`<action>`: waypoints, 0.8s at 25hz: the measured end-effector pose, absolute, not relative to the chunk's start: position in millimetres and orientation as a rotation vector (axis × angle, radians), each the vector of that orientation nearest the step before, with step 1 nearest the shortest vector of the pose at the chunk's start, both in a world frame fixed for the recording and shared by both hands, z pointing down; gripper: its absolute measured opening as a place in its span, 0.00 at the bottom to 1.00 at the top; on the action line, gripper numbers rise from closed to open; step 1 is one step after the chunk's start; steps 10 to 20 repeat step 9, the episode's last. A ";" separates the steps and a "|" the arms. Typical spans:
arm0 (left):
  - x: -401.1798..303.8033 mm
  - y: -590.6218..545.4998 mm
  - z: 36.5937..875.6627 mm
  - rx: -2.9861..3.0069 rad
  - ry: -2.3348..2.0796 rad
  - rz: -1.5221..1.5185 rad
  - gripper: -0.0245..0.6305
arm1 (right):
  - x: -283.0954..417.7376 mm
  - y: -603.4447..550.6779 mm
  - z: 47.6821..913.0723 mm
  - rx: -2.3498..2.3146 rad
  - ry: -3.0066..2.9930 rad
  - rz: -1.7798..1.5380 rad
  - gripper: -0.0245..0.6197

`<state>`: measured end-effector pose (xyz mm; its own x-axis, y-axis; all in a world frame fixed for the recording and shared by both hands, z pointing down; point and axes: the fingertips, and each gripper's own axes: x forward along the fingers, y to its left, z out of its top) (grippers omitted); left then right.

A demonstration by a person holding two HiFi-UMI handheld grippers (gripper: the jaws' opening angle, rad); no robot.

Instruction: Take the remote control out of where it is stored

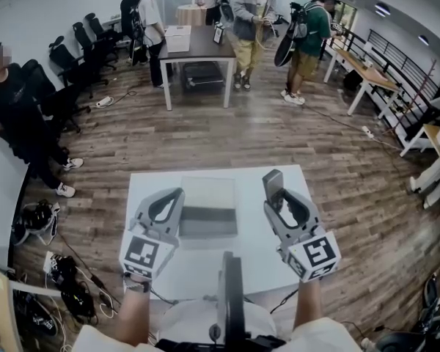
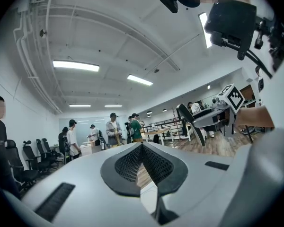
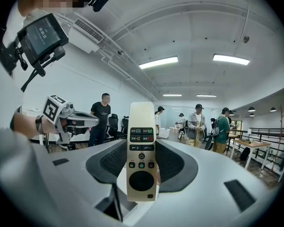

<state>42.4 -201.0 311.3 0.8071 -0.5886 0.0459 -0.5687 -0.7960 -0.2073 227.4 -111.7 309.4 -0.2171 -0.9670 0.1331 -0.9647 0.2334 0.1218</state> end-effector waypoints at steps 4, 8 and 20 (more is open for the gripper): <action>42.8 -200.3 313.7 -2.812 0.904 -0.165 0.04 | 225.5 -111.9 311.5 1.834 -2.316 -0.019 0.32; 42.4 -202.9 314.3 -2.809 0.905 -0.161 0.04 | 224.5 -114.8 312.6 1.828 -2.311 -0.023 0.32; 42.4 -203.6 314.4 -2.809 0.905 -0.159 0.04 | 224.4 -115.8 312.8 1.827 -2.311 -0.024 0.32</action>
